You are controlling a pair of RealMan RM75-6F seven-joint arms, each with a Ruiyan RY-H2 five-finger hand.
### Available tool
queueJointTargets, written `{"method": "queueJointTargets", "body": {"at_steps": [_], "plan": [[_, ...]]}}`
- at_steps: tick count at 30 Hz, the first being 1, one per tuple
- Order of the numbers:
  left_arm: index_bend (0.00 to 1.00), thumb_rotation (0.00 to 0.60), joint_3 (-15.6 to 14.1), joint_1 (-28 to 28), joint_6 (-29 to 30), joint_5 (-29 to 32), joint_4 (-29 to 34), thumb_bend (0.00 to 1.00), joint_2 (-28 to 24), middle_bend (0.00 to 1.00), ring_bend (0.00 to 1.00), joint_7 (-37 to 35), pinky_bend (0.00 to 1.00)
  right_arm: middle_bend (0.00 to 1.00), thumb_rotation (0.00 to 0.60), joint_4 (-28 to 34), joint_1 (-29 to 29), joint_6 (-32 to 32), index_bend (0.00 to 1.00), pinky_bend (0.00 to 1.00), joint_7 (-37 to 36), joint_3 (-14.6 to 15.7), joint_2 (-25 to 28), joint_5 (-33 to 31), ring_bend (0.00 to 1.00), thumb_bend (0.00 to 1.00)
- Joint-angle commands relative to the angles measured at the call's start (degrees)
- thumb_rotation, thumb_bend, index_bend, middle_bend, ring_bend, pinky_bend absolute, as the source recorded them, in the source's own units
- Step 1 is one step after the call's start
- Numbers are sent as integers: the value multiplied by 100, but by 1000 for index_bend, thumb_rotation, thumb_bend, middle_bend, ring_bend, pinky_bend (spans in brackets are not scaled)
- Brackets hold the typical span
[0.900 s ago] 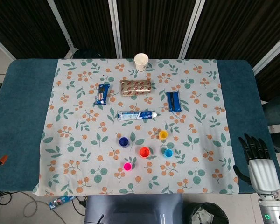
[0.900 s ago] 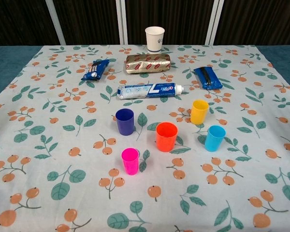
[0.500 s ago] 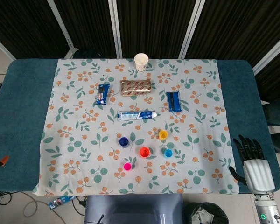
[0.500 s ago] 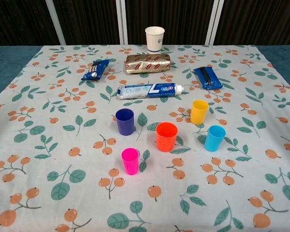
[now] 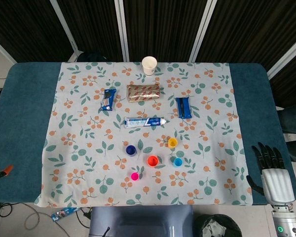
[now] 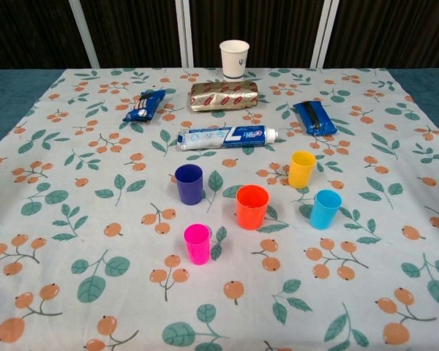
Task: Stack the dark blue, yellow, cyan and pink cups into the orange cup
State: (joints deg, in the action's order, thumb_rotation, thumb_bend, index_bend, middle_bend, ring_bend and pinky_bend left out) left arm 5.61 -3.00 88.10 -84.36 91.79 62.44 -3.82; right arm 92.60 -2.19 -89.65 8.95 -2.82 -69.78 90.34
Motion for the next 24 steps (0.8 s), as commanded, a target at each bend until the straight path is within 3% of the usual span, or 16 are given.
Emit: {"method": "queueJointTargets", "body": {"at_steps": [1,6,12,20,24], "plan": [[91,600,-94,-218,-139,-433,-57,87,-130,0,0,-299,0,0,600,26,8,-2,0,36,19,-3,12,-4,0,336],[106,600,90,-921,-915,-689,361,87,-617,0,0,-363,0,0,600,62,-2,5,0,36,71,6,-4,23,0,336],[124,600,549,-2080,-2254,-521,959,87,-816,0,0,395,0,0,600,82,-16,44,0,36,180,1,-57,-6,0,336],[128,600,776,-3279,-4059,566,1349,87,-416,0,0,1205,0,0,600,111,-20,117,0,36,348,-2,-118,-107,0,336],[136,600,786,-3697,-4510,1250,1391,87,-36,0,0,1569,0,0,600,127,-18,122,0,36,409,-18,-139,-150,0,336]]}}
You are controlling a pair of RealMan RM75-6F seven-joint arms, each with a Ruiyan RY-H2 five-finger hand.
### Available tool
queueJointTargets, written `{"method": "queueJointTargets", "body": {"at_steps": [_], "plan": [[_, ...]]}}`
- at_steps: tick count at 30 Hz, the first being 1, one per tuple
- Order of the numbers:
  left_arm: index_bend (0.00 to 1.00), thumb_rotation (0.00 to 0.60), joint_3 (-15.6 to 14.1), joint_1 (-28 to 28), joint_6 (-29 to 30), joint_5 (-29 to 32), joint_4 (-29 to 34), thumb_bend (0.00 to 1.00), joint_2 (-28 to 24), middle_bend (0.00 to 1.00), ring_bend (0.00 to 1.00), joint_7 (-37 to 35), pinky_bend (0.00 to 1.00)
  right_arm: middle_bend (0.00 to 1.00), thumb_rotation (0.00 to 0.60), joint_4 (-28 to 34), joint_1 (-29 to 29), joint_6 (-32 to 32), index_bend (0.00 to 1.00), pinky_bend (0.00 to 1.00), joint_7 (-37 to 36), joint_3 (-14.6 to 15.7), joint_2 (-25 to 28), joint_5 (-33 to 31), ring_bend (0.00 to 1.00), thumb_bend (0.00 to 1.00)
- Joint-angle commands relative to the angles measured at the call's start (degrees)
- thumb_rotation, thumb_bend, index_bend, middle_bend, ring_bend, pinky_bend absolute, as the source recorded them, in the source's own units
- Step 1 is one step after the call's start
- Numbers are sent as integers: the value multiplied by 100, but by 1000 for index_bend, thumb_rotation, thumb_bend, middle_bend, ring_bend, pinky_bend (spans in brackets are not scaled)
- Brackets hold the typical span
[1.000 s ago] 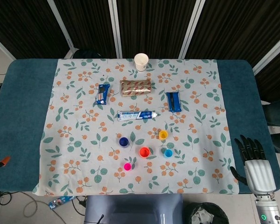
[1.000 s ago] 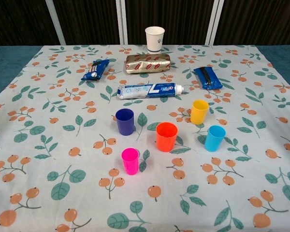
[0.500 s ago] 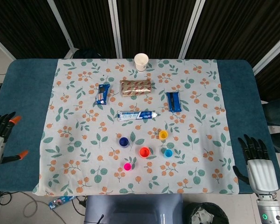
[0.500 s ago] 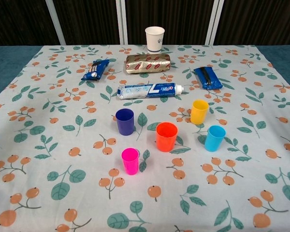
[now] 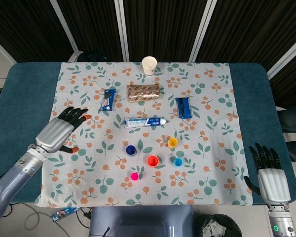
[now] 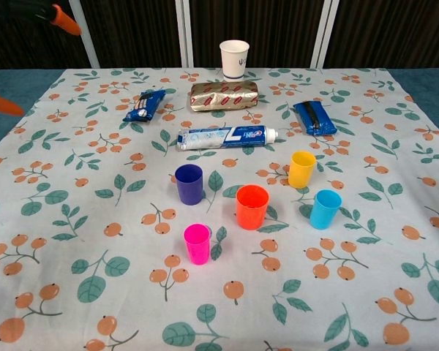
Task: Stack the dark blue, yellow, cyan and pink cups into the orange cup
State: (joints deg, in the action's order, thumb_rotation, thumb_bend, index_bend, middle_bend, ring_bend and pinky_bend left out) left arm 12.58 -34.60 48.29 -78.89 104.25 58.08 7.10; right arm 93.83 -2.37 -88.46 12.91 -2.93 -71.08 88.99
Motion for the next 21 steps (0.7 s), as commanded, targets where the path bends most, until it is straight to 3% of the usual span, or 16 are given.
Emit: {"method": "queueJointTargets", "body": {"at_steps": [1,11,21], "plan": [[141,600,77,-640,-592,843,125,87,518,0,0,600,0,0,600,3,1,5,0,36,20,-13,-13,-27,0,336],[193,600,-186,-1409,-509,1864,-268,88,1656,0,0,2029,0,0,600,37,7,25,0,36,28,-39,-4,-117,0,336],[251,600,-354,-1888,-145,2850,-578,100,2400,0,0,2866,0,0,600,43,21,20,0,36,-63,-63,22,-176,0,336]]}}
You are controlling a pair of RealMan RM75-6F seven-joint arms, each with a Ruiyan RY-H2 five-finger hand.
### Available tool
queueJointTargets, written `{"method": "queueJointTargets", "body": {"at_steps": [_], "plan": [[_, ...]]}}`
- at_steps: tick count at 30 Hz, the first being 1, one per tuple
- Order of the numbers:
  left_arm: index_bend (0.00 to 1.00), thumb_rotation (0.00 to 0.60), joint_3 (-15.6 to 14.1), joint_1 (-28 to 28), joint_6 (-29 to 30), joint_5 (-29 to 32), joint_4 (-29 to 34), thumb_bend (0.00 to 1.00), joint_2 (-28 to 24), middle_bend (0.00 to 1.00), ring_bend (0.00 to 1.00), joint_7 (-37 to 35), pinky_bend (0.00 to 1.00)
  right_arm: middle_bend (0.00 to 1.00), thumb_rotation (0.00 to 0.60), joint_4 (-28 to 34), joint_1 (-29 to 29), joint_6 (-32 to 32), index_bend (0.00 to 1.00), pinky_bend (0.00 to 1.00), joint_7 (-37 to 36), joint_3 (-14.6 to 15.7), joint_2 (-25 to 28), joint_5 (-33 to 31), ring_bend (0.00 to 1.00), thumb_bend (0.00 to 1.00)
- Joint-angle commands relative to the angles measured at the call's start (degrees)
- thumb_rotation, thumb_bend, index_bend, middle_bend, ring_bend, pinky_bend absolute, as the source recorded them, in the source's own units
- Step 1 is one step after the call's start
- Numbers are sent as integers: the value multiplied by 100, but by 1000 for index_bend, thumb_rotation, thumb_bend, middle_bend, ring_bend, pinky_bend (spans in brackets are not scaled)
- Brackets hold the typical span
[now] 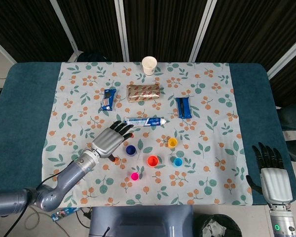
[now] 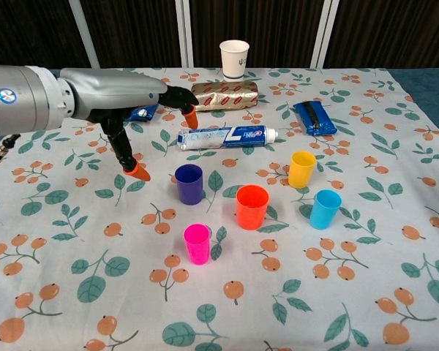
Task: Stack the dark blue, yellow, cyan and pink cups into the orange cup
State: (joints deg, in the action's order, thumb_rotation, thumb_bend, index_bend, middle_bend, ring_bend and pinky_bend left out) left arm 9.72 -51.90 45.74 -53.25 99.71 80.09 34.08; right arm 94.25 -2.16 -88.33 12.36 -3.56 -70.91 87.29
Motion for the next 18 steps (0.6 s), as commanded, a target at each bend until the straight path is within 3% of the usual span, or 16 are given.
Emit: {"method": "queueJointTargets", "body": {"at_steps": [1,18], "plan": [[257,600,-83,-202,114,393,-163,104,255,0,0,201,0,0,600,6,1,9,0,36,-13,-1,8,-14,0,336],[371,600,-326,-549,312,724,-732,189,891,42,0,395,0,0,600,-2,17,-25,0,36,-158,-62,53,-95,0,335]]}}
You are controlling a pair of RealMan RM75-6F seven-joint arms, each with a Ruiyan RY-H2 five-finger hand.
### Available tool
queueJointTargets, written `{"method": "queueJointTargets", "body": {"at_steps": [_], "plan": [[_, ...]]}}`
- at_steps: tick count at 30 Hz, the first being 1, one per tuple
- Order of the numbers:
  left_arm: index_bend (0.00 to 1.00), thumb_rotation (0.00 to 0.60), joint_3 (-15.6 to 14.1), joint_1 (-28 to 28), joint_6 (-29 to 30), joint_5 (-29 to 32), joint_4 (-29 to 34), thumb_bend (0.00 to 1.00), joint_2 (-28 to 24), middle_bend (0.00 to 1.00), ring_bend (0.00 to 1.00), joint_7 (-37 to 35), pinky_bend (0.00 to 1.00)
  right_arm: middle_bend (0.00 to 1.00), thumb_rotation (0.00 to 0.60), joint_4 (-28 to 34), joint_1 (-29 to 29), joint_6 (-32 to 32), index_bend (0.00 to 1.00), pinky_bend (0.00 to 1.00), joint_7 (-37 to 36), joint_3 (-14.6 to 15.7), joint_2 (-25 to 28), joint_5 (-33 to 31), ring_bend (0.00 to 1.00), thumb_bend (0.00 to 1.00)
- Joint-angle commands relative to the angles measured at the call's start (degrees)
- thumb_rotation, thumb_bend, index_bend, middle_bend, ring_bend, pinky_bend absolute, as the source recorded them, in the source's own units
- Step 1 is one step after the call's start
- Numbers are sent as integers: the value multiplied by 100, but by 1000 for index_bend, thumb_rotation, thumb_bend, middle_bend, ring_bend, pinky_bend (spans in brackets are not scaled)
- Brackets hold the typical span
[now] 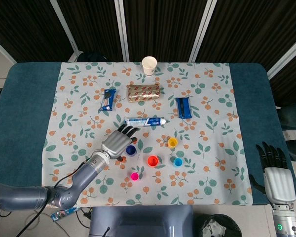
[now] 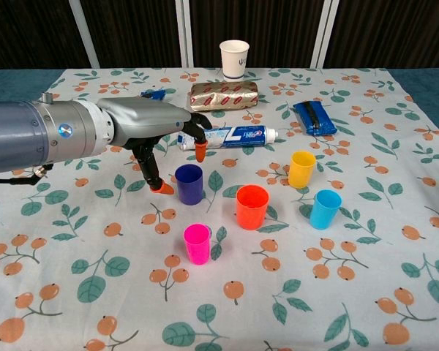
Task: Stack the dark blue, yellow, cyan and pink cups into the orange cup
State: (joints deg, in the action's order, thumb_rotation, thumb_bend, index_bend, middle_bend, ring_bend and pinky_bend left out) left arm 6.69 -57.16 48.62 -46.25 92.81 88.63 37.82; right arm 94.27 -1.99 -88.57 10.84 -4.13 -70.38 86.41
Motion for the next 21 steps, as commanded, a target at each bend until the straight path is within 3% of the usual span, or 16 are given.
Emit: {"method": "queueJointTargets", "body": {"at_steps": [1,21], "plan": [[375,600,-26,-26,26,34,-52,190,47,43,0,22,0,0,600,-5,1,-5,0,36,-10,-9,1,-11,0,336],[457,600,-137,-181,238,142,-126,267,202,77,0,143,0,0,600,11,24,-55,0,36,-101,-59,-21,-78,0,336]]}}
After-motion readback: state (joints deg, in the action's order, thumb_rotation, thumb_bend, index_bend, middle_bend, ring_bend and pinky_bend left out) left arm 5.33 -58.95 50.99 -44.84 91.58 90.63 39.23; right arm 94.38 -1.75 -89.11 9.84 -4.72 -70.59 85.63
